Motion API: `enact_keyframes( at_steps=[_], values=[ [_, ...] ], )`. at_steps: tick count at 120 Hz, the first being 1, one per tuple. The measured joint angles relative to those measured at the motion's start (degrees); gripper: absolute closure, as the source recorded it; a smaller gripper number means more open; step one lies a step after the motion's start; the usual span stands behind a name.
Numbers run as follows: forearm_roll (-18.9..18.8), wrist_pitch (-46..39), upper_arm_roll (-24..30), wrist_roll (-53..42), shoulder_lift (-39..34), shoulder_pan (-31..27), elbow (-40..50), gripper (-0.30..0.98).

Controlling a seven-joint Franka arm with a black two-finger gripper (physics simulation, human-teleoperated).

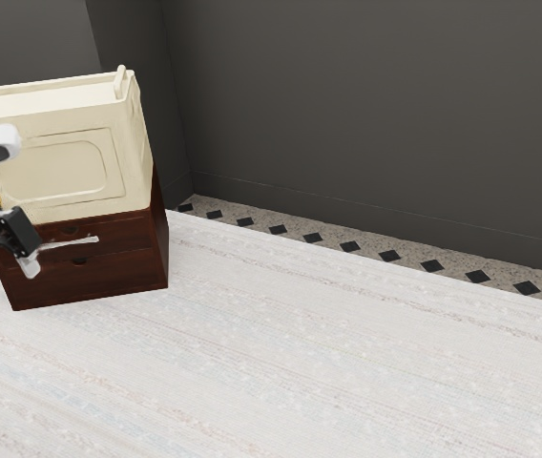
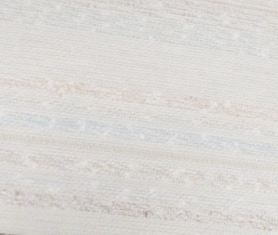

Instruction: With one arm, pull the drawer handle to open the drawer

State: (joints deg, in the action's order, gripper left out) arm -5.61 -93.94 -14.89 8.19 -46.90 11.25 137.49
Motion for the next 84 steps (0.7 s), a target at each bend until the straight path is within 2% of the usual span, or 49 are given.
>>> enact_keyframes(
  at_steps=[19, 28, 37, 58, 67, 84],
  values=[
    [-4.84, -1.02, -2.06, -14.03, -0.35, -3.31, 0.68, 0.00],
    [-4.70, -4.48, -1.17, -22.62, 0.49, -9.38, 2.26, 0.00],
    [-2.13, -7.55, 2.29, -31.25, 2.98, -17.69, 2.71, 0.00],
    [7.15, -14.31, 18.69, -49.30, 9.71, -40.39, 2.07, 0.00],
    [9.81, -16.60, 21.52, -55.88, 10.95, -44.20, 2.08, 0.00],
    [12.15, -23.39, 23.92, -67.09, 15.69, -45.86, 2.03, 0.00]
  ],
)
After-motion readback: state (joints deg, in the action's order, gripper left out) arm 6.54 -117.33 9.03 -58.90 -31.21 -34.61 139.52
